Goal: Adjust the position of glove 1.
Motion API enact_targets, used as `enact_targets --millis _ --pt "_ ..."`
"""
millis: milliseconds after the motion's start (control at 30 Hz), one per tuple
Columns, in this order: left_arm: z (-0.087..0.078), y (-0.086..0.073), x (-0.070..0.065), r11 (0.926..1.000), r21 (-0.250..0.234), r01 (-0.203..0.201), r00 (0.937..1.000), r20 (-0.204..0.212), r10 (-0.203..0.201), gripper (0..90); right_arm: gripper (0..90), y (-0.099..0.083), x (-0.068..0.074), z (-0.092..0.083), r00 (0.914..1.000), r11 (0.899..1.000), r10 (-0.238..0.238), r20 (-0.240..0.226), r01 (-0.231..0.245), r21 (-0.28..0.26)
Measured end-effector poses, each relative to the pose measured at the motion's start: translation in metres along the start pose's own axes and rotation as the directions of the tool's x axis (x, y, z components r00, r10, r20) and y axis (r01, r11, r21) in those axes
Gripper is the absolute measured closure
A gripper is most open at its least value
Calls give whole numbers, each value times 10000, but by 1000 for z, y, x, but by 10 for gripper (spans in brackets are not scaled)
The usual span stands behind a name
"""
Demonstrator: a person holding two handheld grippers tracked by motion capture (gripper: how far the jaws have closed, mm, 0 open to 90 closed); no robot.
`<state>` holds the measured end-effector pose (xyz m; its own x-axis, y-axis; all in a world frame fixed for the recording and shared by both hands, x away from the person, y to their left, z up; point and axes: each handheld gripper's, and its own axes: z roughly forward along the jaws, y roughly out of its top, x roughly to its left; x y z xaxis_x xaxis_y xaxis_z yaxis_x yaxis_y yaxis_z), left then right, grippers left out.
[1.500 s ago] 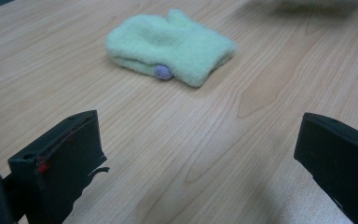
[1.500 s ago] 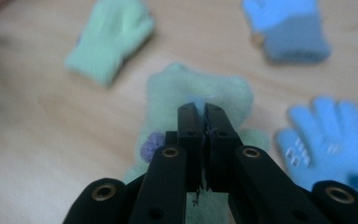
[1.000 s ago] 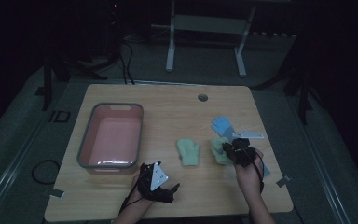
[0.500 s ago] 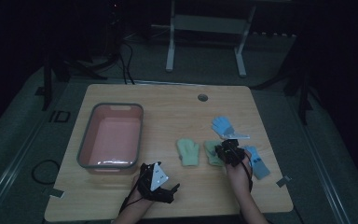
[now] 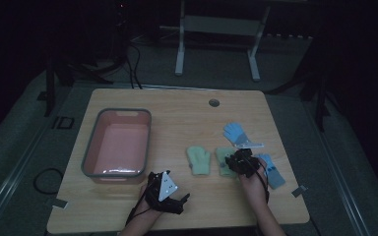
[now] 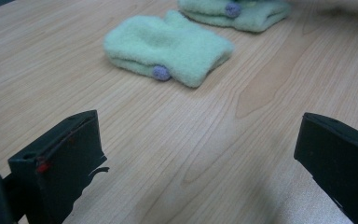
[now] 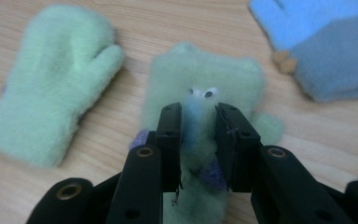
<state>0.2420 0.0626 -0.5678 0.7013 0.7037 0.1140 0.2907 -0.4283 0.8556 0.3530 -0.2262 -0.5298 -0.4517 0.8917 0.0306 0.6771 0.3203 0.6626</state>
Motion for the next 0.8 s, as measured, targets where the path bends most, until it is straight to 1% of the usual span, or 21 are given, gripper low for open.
enact_targets --millis 33,100,200,233,333,367,467,500,567,633,667,767,800 --pt "0 0 0 10000 17 -13 10000 7 13 12 697 1 -1 -2 9992 9994 -341 -187 340 -71" --pt "0 0 0 10000 30 -6 10000 0 6 12 681 2 -4 -6 9952 9957 -924 -316 921 -105" --pt "0 0 0 10000 33 3 10000 -11 -3 12 672 5 -10 -8 9836 9884 -1520 -971 1510 -173" --pt "0 0 0 10000 41 9 10000 -9 -9 12 660 5 -11 -8 9811 9862 -1653 -1011 1649 -121" --pt "0 0 0 10000 30 44 10000 -2 -44 12 658 5 -15 -6 9769 9842 -1759 -1217 1771 -7" --pt "0 0 0 10000 28 64 10000 -17 -64 12 646 5 -15 -5 9776 9846 -1726 -1200 1746 56" --pt "0 0 0 10000 33 75 10000 -27 -75 12 638 2 -17 0 9798 9875 -1571 -1237 1578 -44" --pt "0 0 0 10000 30 72 10000 -22 -72 12 634 0 -17 2 9818 9889 -1469 -1208 1487 59" --pt "0 0 0 10000 23 80 10000 -23 -80 12 634 -5 -17 8 9827 9897 -1396 -1217 1424 145" --pt "0 0 0 10000 25 80 10000 -20 -80 12 640 -10 -15 9 9827 9886 -1507 -1076 1506 -90" --pt "0 0 0 10000 27 79 10000 -24 -79 12 657 -12 -14 9 9828 9880 -1547 -1009 1541 -137" --pt "0 0 1 10000 32 77 10000 -15 -77 12 768 -13 -11 9 9809 9838 -1790 -762 1788 -92" --pt "0 0 1 10000 23 88 10000 -16 -88 12 794 -12 -10 9 9817 9841 -1774 -694 1773 -66"
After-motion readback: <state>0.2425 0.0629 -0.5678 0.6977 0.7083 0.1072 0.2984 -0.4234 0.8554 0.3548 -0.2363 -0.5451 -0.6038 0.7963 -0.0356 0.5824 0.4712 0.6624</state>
